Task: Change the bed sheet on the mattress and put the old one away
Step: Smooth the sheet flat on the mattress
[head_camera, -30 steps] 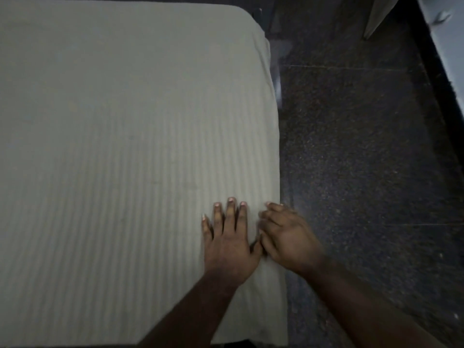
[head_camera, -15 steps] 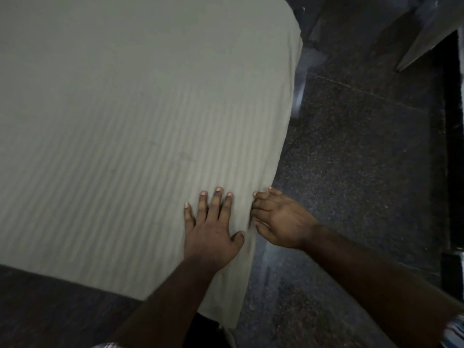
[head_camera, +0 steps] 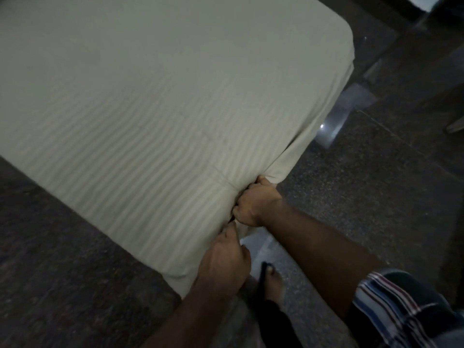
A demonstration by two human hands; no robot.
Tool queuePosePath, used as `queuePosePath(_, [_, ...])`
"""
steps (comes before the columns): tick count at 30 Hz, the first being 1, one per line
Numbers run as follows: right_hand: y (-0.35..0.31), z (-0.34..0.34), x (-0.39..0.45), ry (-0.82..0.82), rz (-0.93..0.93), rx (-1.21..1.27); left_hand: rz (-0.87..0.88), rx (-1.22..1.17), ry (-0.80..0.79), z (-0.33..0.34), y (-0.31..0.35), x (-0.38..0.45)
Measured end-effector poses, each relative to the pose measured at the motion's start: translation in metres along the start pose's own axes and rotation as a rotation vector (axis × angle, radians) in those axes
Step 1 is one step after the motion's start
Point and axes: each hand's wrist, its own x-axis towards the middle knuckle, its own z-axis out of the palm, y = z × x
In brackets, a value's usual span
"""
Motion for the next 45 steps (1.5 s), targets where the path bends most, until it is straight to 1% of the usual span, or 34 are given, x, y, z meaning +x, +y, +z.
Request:
queuePosePath(2, [0.005, 0.008, 0.007, -0.038, -0.053, 0.046, -0.110, -0.131, -0.060, -0.002, 0.009, 0.005])
queuePosePath(4, [0.011, -0.005, -0.001, -0.220, -0.137, 0.084, -0.259, -0.201, -0.154, -0.005, 0.019, 0.019])
queuePosePath(5, [0.016, -0.015, 0.002, -0.199, -0.194, 0.086, -0.329, -0.205, -0.165, -0.004, 0.019, 0.026])
queuePosePath(6, [0.023, -0.021, 0.003, -0.141, -0.217, 0.133, -0.369, -0.214, -0.220, -0.005, 0.016, 0.033])
queuePosePath(8, [0.046, -0.022, -0.010, -0.131, -0.301, 0.371, -0.448, -0.258, -0.283, -0.002, 0.012, 0.044])
queuePosePath(9, [0.056, -0.021, -0.019, -0.083, -0.355, 0.410, -0.461, -0.257, -0.305, -0.001, 0.012, 0.048])
queuePosePath(11, [0.063, -0.010, -0.031, 0.045, -0.477, 0.306, -0.426, -0.195, -0.354, 0.002, 0.014, 0.050])
queuePosePath(12, [0.061, -0.003, -0.031, 0.073, -0.524, 0.242, -0.410, -0.170, -0.344, 0.003, 0.015, 0.051])
queuePosePath(14, [0.049, 0.005, -0.023, 0.069, -0.527, 0.109, -0.427, -0.167, -0.288, 0.008, 0.012, 0.050])
queuePosePath(15, [0.042, 0.005, -0.017, 0.042, -0.486, 0.051, -0.432, -0.184, -0.264, 0.010, 0.011, 0.047])
queuePosePath(17, [0.027, -0.004, -0.009, -0.053, -0.386, -0.045, -0.406, -0.241, -0.212, 0.011, 0.009, 0.033])
queuePosePath(18, [0.020, -0.007, -0.004, -0.121, -0.344, -0.081, -0.364, -0.282, -0.146, 0.012, 0.009, 0.022])
queuePosePath(19, [0.015, -0.009, 0.002, -0.244, -0.285, -0.093, -0.306, -0.305, -0.043, 0.015, 0.008, 0.009])
queuePosePath(21, [0.007, -0.016, 0.014, -0.439, -0.229, -0.097, -0.243, -0.267, 0.241, 0.030, 0.004, -0.018])
queuePosePath(22, [0.006, -0.020, 0.018, -0.480, -0.219, -0.109, -0.265, -0.268, 0.374, 0.036, 0.003, -0.030])
queuePosePath(24, [0.010, -0.025, 0.020, -0.500, -0.197, -0.082, -0.453, -0.373, 0.529, 0.043, 0.008, -0.052])
queuePosePath(25, [0.014, -0.029, 0.016, -0.478, -0.204, -0.034, -0.585, -0.464, 0.547, 0.042, 0.012, -0.060])
queuePosePath(26, [0.020, -0.028, 0.009, -0.413, -0.224, 0.057, -0.723, -0.554, 0.521, 0.042, 0.013, -0.066])
queuePosePath(27, [0.025, -0.025, -0.004, -0.294, -0.245, 0.192, -0.836, -0.653, 0.463, 0.044, 0.015, -0.071])
queuePosePath(29, [0.032, -0.013, -0.039, 0.038, -0.226, 0.489, -1.002, -0.961, 0.287, 0.054, 0.022, -0.078])
queuePosePath(30, [0.033, -0.001, -0.057, 0.208, -0.157, 0.607, -1.071, -1.157, 0.265, 0.060, 0.026, -0.080])
queuePosePath(31, [0.028, 0.010, -0.075, 0.314, -0.042, 0.719, -1.148, -1.359, 0.313, 0.067, 0.026, -0.081])
queuePosePath(32, [0.019, 0.021, -0.087, 0.307, 0.130, 0.867, -1.229, -1.553, 0.396, 0.071, 0.026, -0.081])
queuePosePath(33, [0.004, 0.027, -0.093, 0.204, 0.323, 1.108, -1.293, -1.727, 0.488, 0.073, 0.024, -0.082])
queuePosePath(34, [-0.011, 0.036, -0.093, 0.002, 0.500, 1.364, -1.331, -1.876, 0.567, 0.074, 0.021, -0.083])
queuePosePath(35, [-0.026, 0.042, -0.091, -0.222, 0.610, 1.554, -1.338, -2.001, 0.625, 0.074, 0.017, -0.083])
queuePosePath(36, [-0.036, 0.048, -0.087, -0.390, 0.645, 1.668, -1.319, -2.101, 0.665, 0.073, 0.012, -0.083])
queuePosePath(37, [-0.045, 0.053, -0.081, -0.460, 0.656, 1.752, -1.300, -2.178, 0.683, 0.071, 0.008, -0.083])
queuePosePath(39, [-0.055, 0.056, -0.075, -0.479, 0.669, 1.822, -1.298, -2.243, 0.678, 0.064, 0.006, -0.087])
queuePosePath(40, [-0.057, 0.056, -0.076, -0.475, 0.674, 1.794, -1.311, -2.223, 0.675, 0.062, 0.006, -0.090])
queuePosePath(42, [-0.059, 0.052, -0.083, -0.430, 0.617, 1.713, -1.313, -2.079, 0.721, 0.059, 0.007, -0.097])
queuePosePath(43, [-0.062, 0.049, -0.086, -0.324, 0.554, 1.664, -1.278, -1.983, 0.781, 0.057, 0.007, -0.099])
queuePosePath(44, [-0.063, 0.046, -0.088, -0.159, 0.438, 1.568, -1.217, -1.888, 0.853, 0.054, 0.006, -0.100])
queuePosePath(45, [-0.064, 0.044, -0.087, 0.002, 0.274, 1.423, -1.142, -1.782, 0.921, 0.049, 0.004, -0.100])
